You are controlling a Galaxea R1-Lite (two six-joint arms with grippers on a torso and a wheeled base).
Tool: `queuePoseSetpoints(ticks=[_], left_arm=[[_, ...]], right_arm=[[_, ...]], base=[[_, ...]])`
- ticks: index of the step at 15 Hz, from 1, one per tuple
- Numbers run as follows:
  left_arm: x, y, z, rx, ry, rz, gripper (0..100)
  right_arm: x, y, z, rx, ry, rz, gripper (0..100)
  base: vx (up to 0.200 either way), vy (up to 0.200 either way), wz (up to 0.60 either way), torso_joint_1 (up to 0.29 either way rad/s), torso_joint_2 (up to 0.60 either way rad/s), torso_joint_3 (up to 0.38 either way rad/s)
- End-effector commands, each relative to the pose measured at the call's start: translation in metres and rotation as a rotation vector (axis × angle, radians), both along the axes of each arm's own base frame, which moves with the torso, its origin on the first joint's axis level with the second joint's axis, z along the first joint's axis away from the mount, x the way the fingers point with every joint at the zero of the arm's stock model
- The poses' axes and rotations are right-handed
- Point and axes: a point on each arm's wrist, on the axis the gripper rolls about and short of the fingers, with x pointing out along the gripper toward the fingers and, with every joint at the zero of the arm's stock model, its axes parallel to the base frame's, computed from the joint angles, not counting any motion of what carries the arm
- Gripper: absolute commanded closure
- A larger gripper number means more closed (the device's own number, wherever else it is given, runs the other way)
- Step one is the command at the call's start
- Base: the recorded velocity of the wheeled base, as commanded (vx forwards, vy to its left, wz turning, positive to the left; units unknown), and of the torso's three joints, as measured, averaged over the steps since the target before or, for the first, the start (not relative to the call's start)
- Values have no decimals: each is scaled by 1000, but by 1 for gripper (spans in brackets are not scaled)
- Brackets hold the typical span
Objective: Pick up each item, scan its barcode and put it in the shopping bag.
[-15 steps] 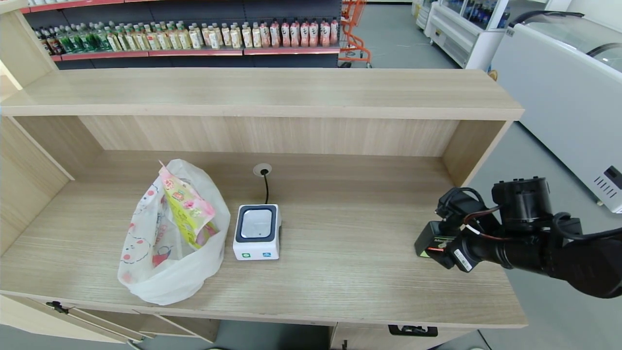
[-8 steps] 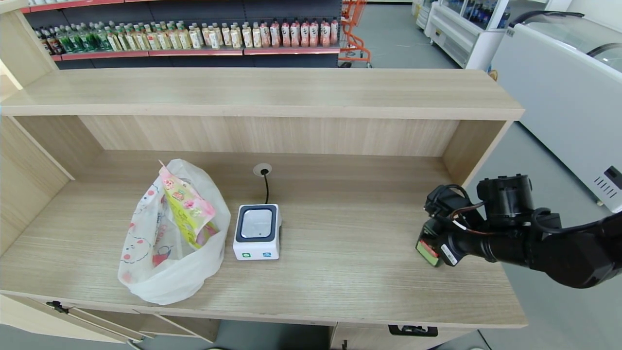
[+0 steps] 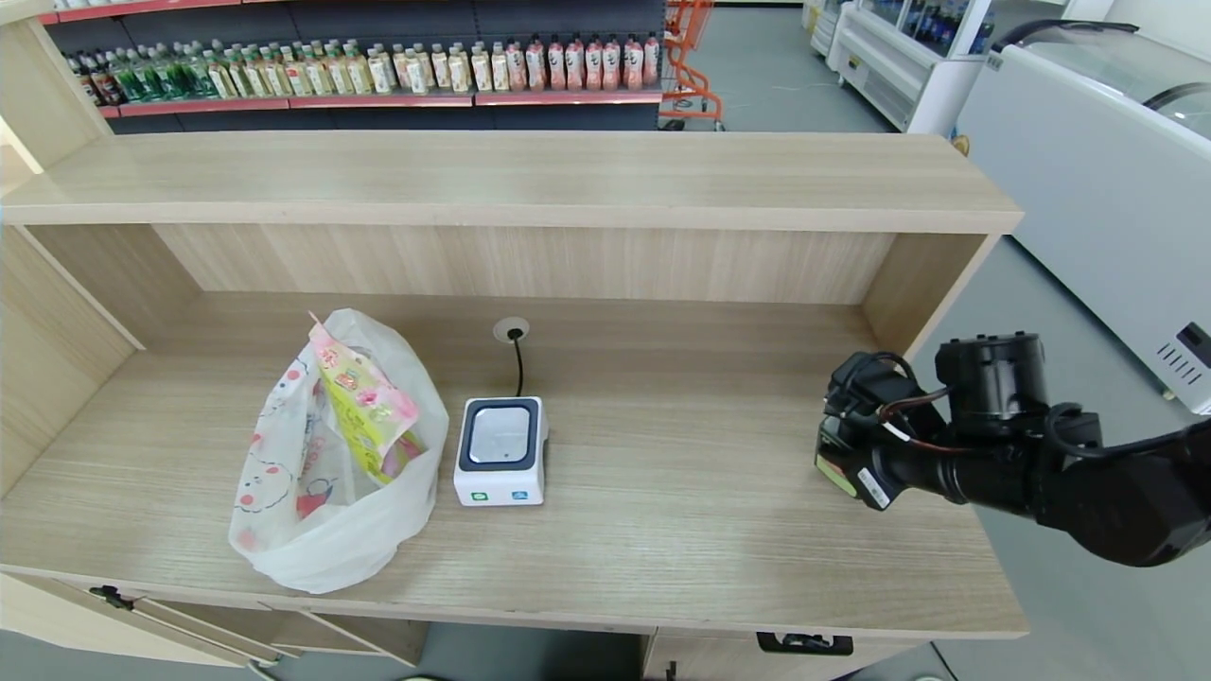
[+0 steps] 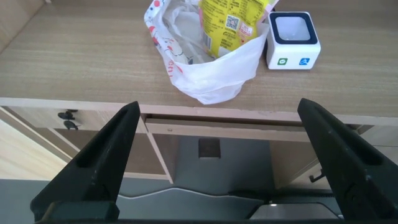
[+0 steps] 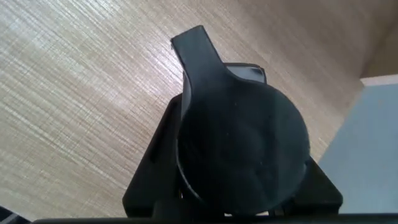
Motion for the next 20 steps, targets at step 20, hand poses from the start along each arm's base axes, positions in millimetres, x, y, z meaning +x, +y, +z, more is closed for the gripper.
queuePoseSetpoints(ticks=[20], left_arm=[[0,0,0,-1,0,0,0]], right_arm=[[-113,58,10,-892,-1109,1687,100]], base=[[0,0,0,0,0,0]])
